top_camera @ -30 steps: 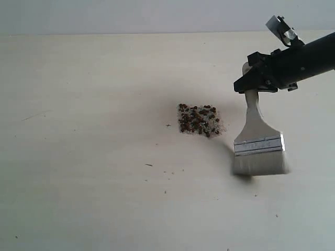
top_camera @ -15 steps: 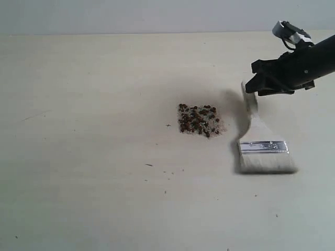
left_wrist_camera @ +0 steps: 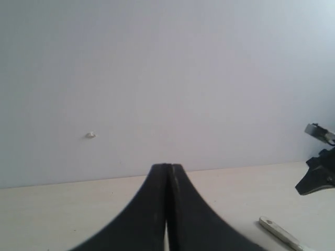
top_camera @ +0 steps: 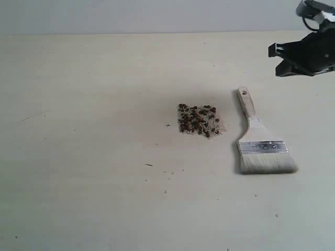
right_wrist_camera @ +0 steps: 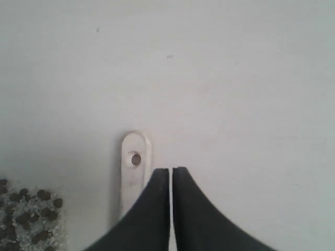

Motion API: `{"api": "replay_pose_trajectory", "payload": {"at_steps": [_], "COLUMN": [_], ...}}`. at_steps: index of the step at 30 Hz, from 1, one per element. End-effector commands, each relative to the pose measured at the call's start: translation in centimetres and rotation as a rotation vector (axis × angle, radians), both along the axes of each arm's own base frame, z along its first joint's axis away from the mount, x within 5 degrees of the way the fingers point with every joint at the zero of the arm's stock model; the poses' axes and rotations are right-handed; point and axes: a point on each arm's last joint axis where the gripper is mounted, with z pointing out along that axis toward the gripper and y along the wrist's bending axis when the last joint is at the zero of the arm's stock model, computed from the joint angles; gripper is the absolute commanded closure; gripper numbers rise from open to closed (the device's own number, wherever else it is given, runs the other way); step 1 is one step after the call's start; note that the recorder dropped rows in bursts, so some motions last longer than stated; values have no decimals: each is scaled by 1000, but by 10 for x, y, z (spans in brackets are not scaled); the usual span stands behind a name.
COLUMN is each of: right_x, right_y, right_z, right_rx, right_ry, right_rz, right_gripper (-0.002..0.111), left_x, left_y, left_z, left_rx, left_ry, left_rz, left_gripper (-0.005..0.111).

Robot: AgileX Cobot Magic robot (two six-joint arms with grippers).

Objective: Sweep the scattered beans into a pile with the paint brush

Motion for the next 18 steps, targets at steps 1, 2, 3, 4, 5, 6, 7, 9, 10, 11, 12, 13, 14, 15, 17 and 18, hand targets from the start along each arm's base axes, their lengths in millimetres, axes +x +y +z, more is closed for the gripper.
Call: {"api": "replay_pose_trajectory", "payload": {"at_steps": [1,2,3,4,5,6,7,9,10,11,12,13,14,15,17,18], "right_x": [-41,-51,-63,-79,-92,-105,-119,-147,-161,-172,-186,-196,-209,-220,-241,-250], "right_y": [-9,-10,-11,-11,-11,-11,-10,-7,-6,-4,-2,-1,0,2,6,7], "right_z": [39,45,54,57,65,67,73,82,84,86,87,87,87,87,89,89], "right_rx": [-91,-105,-121,-125,-132,-135,-138,-129,-114,-99,-85,-72,-49,-23,3,8], "right_ry": [-175,-207,-252,-278,-322,-341,-375,-435,-463,-485,-515,-539,-572,-609,-691,-727], "right_rz": [-111,-128,-148,-169,-186,-195,-197,-201,-206,-214,-220,-222,-235,-243,-231,-223], "right_gripper": [108,108,108,108,108,108,108,108,108,108,108,108,108,108,108,108], "left_x": [-1,-1,-1,-1,-1,-1,-1,-1,-1,-1,-1,-1,-1,-1,-1,-1], "left_y": [0,0,0,0,0,0,0,0,0,0,0,0,0,0,0,0], "left_z": [0,0,0,0,0,0,0,0,0,0,0,0,0,0,0,0], "left_rx": [-2,-2,-2,-2,-2,-2,-2,-2,-2,-2,-2,-2,-2,-2,-2,-2], "left_ry": [-6,-6,-6,-6,-6,-6,-6,-6,-6,-6,-6,-6,-6,-6,-6,-6], "left_rz": [0,0,0,0,0,0,0,0,0,0,0,0,0,0,0,0], "left_gripper": [107,107,107,107,107,107,107,107,107,107,107,107,107,107,107,107]}}
